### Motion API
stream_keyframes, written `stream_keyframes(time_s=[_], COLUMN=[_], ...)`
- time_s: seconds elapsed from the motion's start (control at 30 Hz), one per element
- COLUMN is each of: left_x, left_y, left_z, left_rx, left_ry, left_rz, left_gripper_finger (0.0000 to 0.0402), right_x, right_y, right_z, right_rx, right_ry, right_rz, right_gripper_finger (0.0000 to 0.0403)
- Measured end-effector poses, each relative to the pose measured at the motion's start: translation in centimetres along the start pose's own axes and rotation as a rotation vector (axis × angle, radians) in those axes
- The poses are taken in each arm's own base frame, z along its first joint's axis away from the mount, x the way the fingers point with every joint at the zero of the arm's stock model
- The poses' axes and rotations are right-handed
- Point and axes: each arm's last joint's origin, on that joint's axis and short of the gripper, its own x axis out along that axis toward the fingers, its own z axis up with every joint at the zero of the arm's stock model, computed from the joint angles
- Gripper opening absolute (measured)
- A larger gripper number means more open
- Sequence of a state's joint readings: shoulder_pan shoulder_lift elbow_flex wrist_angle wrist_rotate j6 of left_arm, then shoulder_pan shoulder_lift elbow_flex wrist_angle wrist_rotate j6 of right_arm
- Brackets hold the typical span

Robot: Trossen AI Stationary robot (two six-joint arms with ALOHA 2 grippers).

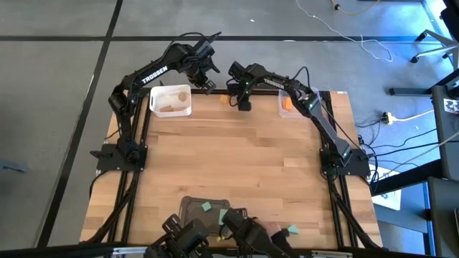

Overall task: Sort & place blocks by color
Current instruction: Put the yellow block into the transparent bin

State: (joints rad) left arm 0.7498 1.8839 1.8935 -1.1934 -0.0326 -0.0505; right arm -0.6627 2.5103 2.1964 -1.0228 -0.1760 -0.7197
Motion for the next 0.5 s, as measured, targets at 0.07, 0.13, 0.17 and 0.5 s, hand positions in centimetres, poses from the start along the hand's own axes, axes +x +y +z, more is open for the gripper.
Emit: stream_keyframes(time_s=[0.07,0.13,0.17,0.5], left_x=[0.0,0.0,0.0,0.0], left_y=[0.0,0.0,0.0,0.0], left_z=[0.0,0.0,0.0,0.0], left_rx=[0.0,0.0,0.0,-0.003], left_ry=[0.0,0.0,0.0,0.0], left_rz=[0.0,0.0,0.0,0.0], left_gripper_finger=[0.0,0.0,0.0,0.0], right_x=[-0.3,-0.8,-1.0,-2.6], right_y=[0.3,0.6,0.7,0.8], right_z=[0.5,1.1,1.5,3.5], right_rx=[-0.043,-0.062,-0.07,-0.08], right_ry=[0.012,-0.001,-0.012,-0.103], right_rz=[-0.02,-0.028,-0.034,-0.103], right_gripper_finger=[0.0096,0.0109,0.0116,0.0169])
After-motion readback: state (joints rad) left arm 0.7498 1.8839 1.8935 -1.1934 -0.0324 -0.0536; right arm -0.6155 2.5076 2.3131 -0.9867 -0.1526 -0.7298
